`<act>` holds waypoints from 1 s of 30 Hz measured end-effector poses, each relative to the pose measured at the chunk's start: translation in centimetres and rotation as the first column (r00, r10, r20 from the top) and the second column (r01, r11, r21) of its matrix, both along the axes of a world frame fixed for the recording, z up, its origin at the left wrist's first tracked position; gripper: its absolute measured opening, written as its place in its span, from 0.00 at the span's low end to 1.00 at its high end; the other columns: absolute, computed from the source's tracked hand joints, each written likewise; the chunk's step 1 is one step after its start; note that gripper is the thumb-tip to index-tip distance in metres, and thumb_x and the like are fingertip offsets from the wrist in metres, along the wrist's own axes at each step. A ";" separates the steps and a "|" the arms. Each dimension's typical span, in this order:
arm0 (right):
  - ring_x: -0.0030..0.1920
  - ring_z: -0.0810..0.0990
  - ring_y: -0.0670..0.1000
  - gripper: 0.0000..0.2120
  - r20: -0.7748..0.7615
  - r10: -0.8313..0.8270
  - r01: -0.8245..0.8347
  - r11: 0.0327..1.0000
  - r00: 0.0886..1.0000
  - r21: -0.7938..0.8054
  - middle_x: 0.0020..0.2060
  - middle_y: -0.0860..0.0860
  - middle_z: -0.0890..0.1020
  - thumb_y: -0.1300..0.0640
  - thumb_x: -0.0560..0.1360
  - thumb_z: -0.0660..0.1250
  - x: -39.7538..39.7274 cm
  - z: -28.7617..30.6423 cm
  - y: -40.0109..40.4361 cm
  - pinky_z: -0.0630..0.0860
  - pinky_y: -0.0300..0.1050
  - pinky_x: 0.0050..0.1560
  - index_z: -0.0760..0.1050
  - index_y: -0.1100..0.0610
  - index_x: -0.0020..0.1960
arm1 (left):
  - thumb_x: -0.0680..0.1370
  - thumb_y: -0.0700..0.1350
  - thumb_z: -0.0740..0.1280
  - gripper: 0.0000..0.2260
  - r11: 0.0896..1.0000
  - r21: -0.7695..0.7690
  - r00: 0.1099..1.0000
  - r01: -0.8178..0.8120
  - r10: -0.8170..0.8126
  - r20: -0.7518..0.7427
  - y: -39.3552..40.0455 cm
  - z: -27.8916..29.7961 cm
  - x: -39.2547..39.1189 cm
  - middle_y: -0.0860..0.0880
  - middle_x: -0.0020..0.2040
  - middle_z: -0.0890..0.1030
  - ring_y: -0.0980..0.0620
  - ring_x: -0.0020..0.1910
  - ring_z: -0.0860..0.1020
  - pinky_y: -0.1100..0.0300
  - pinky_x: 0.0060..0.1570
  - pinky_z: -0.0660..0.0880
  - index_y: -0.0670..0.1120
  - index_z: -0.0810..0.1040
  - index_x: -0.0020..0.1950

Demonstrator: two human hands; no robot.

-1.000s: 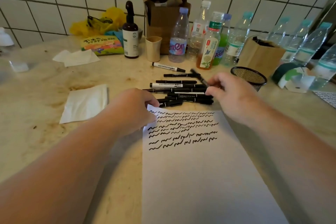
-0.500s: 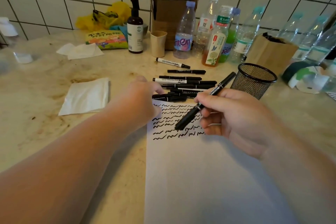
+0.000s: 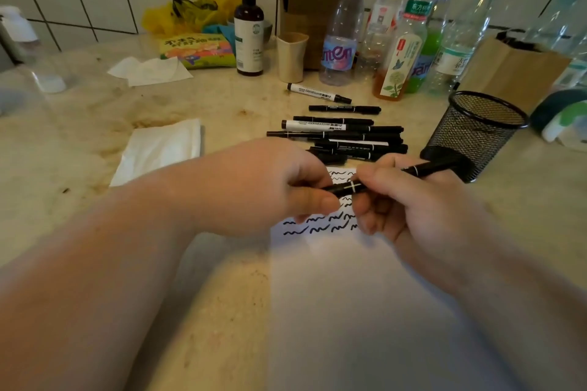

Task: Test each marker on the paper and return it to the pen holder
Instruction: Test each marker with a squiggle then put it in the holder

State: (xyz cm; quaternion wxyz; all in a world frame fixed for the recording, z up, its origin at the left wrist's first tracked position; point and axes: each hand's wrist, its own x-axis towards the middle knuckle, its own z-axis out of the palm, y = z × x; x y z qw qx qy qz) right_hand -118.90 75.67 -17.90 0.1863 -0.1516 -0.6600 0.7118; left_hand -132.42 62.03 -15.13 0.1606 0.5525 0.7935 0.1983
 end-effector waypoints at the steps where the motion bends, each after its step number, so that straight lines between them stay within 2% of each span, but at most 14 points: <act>1: 0.24 0.74 0.52 0.07 -0.008 0.019 -0.019 1.000 1.000 0.011 0.25 0.56 0.79 0.56 0.66 0.72 0.1 0.0 -0.1 0.72 0.43 0.26 0.79 0.56 0.30 | 0.76 0.59 0.65 0.12 1.000 -0.010 0.999 0.030 -0.029 0.031 -0.1 0.2 -0.1 0.57 0.35 0.80 0.60 0.34 0.75 0.63 0.35 0.68 0.54 0.77 0.36; 3: 0.23 0.72 0.52 0.08 -0.034 0.034 -0.032 0.999 0.999 0.035 0.24 0.57 0.77 0.60 0.66 0.73 0.2 0.1 -0.2 0.69 0.43 0.25 0.78 0.58 0.30 | 0.77 0.56 0.66 0.14 0.994 -0.028 0.987 0.106 -0.102 0.128 -0.7 0.5 -0.5 0.55 0.32 0.78 0.59 0.31 0.74 0.66 0.35 0.69 0.53 0.77 0.34; 6: 0.19 0.66 0.51 0.07 -0.099 -0.096 0.093 0.995 0.990 -0.034 0.20 0.56 0.71 0.64 0.64 0.70 0.6 0.3 1.0 0.61 0.41 0.25 0.72 0.64 0.31 | 0.75 0.57 0.67 0.13 0.984 -0.045 0.954 0.174 -0.157 0.255 -1.9 0.9 -1.6 0.53 0.29 0.77 0.58 0.29 0.71 0.69 0.33 0.68 0.50 0.80 0.36; 7: 0.19 0.65 0.51 0.07 -0.119 -0.131 0.125 0.991 0.984 -0.053 0.19 0.56 0.70 0.65 0.65 0.68 0.7 0.5 1.5 0.59 0.41 0.25 0.70 0.65 0.33 | 0.73 0.59 0.69 0.14 0.991 -0.020 0.951 0.136 -0.124 0.283 -2.2 1.0 -2.0 0.53 0.29 0.78 0.56 0.29 0.71 0.68 0.33 0.69 0.50 0.82 0.38; 9: 0.20 0.67 0.52 0.07 -0.121 -0.111 0.107 0.994 0.986 -0.035 0.20 0.56 0.72 0.63 0.67 0.67 1.0 0.4 1.9 0.62 0.41 0.24 0.72 0.65 0.34 | 0.71 0.61 0.70 0.14 0.998 0.044 0.944 -0.047 0.030 0.329 -2.0 1.0 -2.4 0.52 0.29 0.80 0.57 0.27 0.72 0.65 0.34 0.70 0.50 0.85 0.40; 11: 0.23 0.71 0.53 0.07 -0.063 -0.023 0.028 0.997 0.998 0.070 0.24 0.57 0.77 0.58 0.70 0.68 1.2 0.2 1.3 0.68 0.43 0.24 0.78 0.61 0.36 | 0.73 0.58 0.69 0.13 0.979 0.071 0.954 -0.194 0.171 0.246 -1.2 0.6 -2.4 0.55 0.28 0.81 0.61 0.25 0.73 0.67 0.32 0.69 0.51 0.85 0.38; 12: 0.25 0.74 0.54 0.08 -0.025 0.014 -0.010 0.990 1.000 0.141 0.26 0.57 0.79 0.56 0.71 0.68 1.2 0.1 0.8 0.71 0.44 0.25 0.80 0.59 0.36 | 0.76 0.57 0.68 0.13 0.971 0.070 0.964 -0.229 0.216 0.153 -0.8 0.2 -2.3 0.58 0.29 0.81 0.62 0.26 0.75 0.70 0.30 0.68 0.51 0.83 0.36; 14: 0.27 0.78 0.54 0.08 0.034 0.048 -0.054 0.974 0.998 0.220 0.28 0.58 0.82 0.55 0.71 0.68 1.2 0.1 0.0 0.75 0.45 0.27 0.82 0.57 0.36 | 0.78 0.56 0.65 0.14 0.969 0.064 0.971 -0.238 0.238 0.007 -0.4 -0.5 -2.1 0.61 0.34 0.82 0.61 0.32 0.78 0.68 0.29 0.67 0.52 0.83 0.37; 18: 0.27 0.78 0.53 0.09 0.097 0.010 -0.030 0.978 0.995 0.206 0.28 0.58 0.82 0.61 0.75 0.70 0.9 -0.2 -0.7 0.75 0.48 0.29 0.83 0.58 0.37 | 0.77 0.58 0.66 0.10 0.977 0.047 0.977 -0.209 0.211 -0.045 -0.4 -1.4 -1.9 0.60 0.37 0.81 0.61 0.36 0.78 0.66 0.31 0.68 0.56 0.83 0.42; 20: 0.28 0.79 0.53 0.12 0.116 0.008 -0.032 0.977 0.993 0.209 0.29 0.58 0.83 0.64 0.77 0.68 0.8 -0.3 -1.0 0.75 0.48 0.30 0.83 0.56 0.36 | 0.76 0.58 0.67 0.09 0.981 0.051 0.979 -0.189 0.192 -0.069 -0.1 -1.7 -1.7 0.57 0.38 0.82 0.60 0.37 0.78 0.62 0.35 0.72 0.55 0.84 0.44; 25: 0.29 0.81 0.51 0.12 0.154 0.032 -0.075 0.956 0.988 0.282 0.31 0.57 0.84 0.64 0.77 0.68 0.7 -0.4 -1.7 0.77 0.46 0.33 0.82 0.53 0.37 | 0.74 0.57 0.70 0.08 0.984 0.046 0.982 -0.172 0.175 -0.073 0.0 -2.0 -1.4 0.57 0.38 0.83 0.58 0.39 0.79 0.56 0.43 0.79 0.55 0.85 0.45; 30: 0.30 0.82 0.51 0.10 0.162 0.051 -0.098 0.948 0.986 0.303 0.31 0.57 0.85 0.63 0.76 0.69 0.8 -0.4 -1.9 0.78 0.45 0.34 0.82 0.54 0.38 | 0.72 0.57 0.73 0.08 0.984 0.046 0.983 -0.170 0.172 -0.059 0.0 -2.0 -1.4 0.60 0.38 0.83 0.62 0.39 0.79 0.62 0.42 0.78 0.56 0.85 0.47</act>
